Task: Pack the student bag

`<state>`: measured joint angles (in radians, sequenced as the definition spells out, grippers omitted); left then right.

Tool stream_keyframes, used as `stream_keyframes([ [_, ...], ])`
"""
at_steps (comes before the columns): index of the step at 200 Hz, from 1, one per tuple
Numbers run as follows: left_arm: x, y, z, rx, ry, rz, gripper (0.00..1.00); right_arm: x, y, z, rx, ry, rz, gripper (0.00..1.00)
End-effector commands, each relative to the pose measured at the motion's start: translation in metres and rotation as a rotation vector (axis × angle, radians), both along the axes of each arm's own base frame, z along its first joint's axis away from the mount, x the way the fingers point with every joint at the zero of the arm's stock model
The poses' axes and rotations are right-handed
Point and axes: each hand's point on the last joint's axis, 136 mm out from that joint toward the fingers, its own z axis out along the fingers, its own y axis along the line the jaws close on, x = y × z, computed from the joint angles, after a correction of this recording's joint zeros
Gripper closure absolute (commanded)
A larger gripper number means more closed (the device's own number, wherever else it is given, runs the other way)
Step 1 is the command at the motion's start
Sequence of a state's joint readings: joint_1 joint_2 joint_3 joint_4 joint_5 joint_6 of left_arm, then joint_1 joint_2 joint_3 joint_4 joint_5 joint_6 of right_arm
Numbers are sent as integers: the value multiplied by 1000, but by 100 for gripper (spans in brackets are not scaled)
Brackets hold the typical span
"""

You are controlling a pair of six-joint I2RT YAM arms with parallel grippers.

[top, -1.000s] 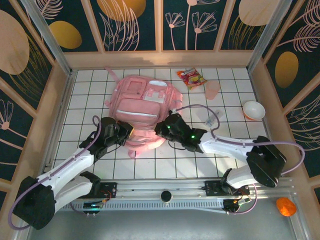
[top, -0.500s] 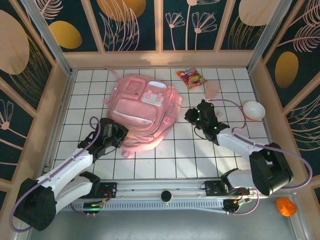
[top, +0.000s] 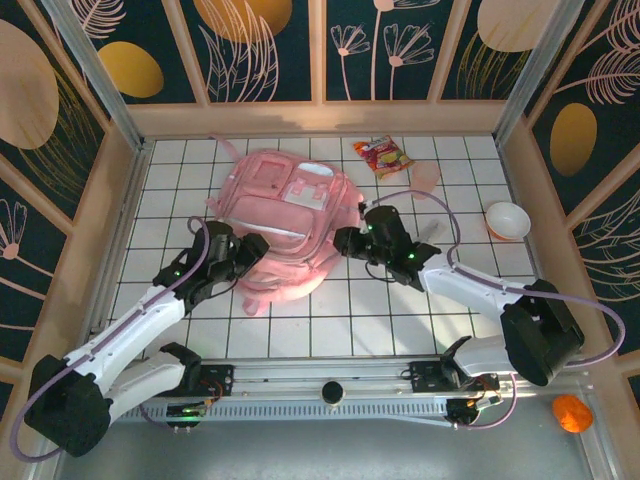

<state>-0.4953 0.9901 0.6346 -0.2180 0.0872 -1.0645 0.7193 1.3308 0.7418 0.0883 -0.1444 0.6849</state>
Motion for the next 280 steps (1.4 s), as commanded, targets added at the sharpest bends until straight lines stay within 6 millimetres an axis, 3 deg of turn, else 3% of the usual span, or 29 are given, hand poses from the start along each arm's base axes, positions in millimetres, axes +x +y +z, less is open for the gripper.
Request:
stream_keyframes([
  [1,22,2,55,279,-363,-189,49,-16,10,5,-11,5,78,81],
  [23,16,-15,87,476,-679,-450,45,-23,11,9,3,-21,121,81],
  [38,2,-28,92,618,-855,-661,40,-27,13,10,5,-31,155,81],
  [67,-16,-36,55,933,-1021,-1074,35,-32,16,10,-6,-43,201,81],
  [90,-5,-28,26,1153,-1035,-1232,28,-33,15,12,-13,-60,211,81],
  [138,22,-40,12,1265,-1113,-1280,24,-33,12,13,-18,-80,205,81],
  [205,14,-50,-19,1217,-1104,-1492,22,-35,8,13,-24,-87,201,80],
  [234,28,-49,-31,1278,-1097,-1471,22,-37,9,12,-11,-81,209,82],
  [280,40,-55,-29,1271,-1098,-1442,36,-41,7,10,-37,-73,205,83],
])
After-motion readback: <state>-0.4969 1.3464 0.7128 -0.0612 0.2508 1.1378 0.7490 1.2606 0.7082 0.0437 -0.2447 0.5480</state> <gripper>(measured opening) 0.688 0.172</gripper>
